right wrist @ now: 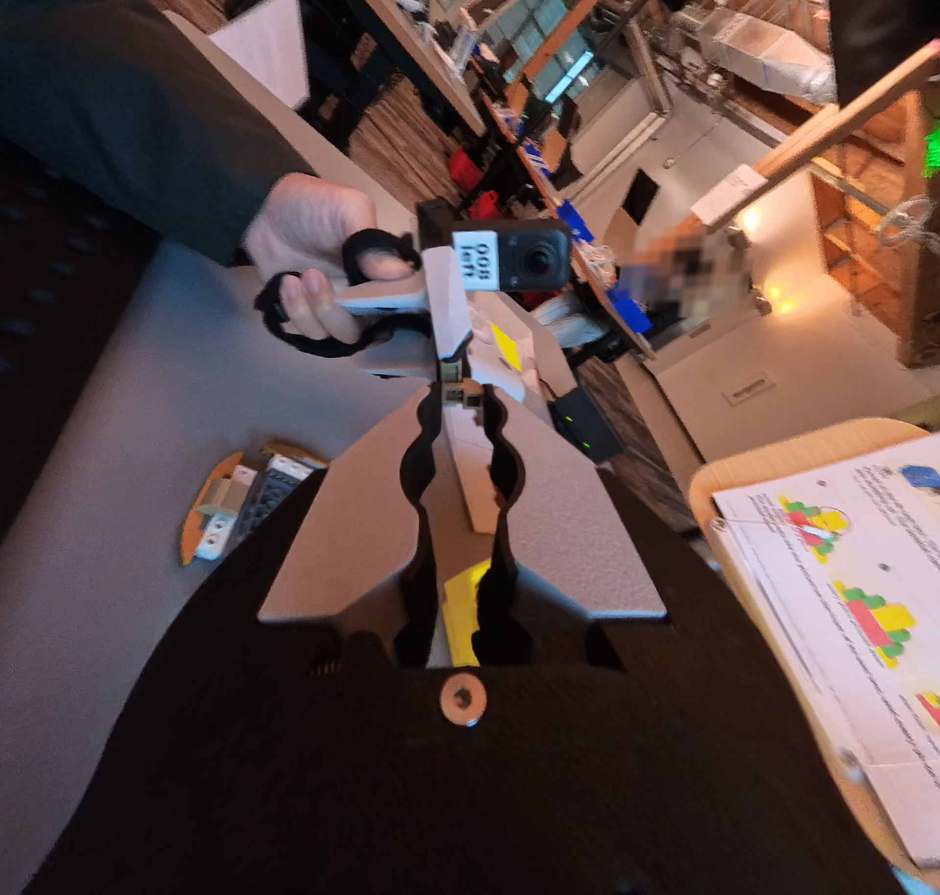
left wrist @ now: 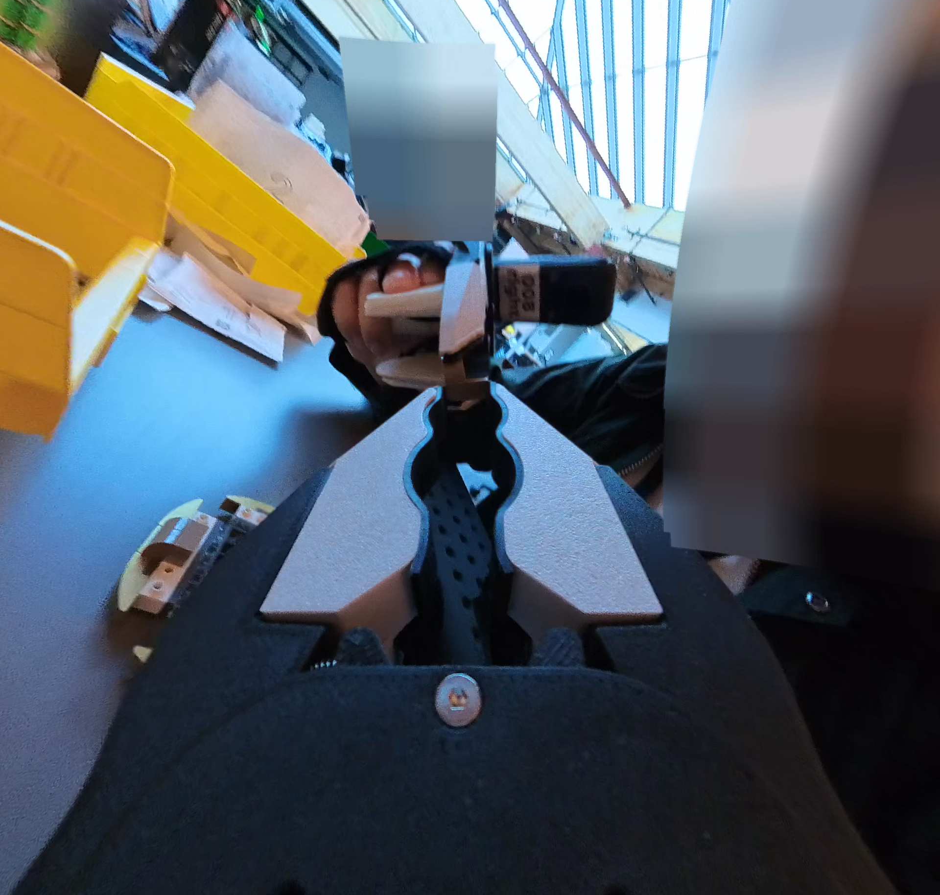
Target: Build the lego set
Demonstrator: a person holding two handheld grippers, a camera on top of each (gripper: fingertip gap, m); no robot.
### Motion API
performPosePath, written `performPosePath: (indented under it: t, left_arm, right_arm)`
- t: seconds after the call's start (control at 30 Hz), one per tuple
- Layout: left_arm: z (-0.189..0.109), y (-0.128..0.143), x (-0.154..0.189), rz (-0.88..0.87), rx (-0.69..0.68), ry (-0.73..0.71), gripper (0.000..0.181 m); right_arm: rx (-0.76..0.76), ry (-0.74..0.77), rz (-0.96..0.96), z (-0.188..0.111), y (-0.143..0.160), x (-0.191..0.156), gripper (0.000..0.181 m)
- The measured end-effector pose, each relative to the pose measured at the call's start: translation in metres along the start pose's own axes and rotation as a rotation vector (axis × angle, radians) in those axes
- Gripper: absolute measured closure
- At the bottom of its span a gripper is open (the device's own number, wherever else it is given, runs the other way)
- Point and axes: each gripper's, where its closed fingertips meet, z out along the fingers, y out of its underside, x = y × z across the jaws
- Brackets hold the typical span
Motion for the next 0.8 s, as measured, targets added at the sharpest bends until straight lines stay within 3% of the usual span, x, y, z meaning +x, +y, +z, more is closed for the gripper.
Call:
performPosePath:
  t: [0.17, 0.3, 0.4, 0.6, 0.7, 0.8]
  left_arm:
    - [0.005, 0.014, 0.011, -0.009, -0.094, 0.068, 0.168]
    - [-0.011, 0.003, 0.005, -0.013, -0.046, 0.046, 0.168]
    - [-0.016, -0.002, 0.003, -0.036, -0.007, 0.057, 0.168]
    - [-0.01, 0.005, -0.002, -0.052, -0.041, 0.036, 0.167]
    - [-0.009, 0.005, -0.002, -0.055, -0.041, 0.038, 0.167]
    - [-0.01, 0.005, -0.004, -0.063, -0.038, 0.038, 0.167]
  right_arm:
    - [0.114, -0.196, 0.113, -0.015, -0.01, -0.017, 0.167]
    - [0.228, -0.118, 0.257, -0.034, -0.019, 0.019, 0.167]
    - [0.119, -0.01, 0.149, -0.035, -0.002, 0.032, 0.167]
    - [-0.098, 0.032, 0.076, -0.024, 0.029, 0.032, 0.167]
    - [0.017, -0.019, 0.305, -0.026, 0.024, 0.038, 0.167]
    - [0.421, -0.268, 0.816, -0.054, -0.015, 0.056, 0.167]
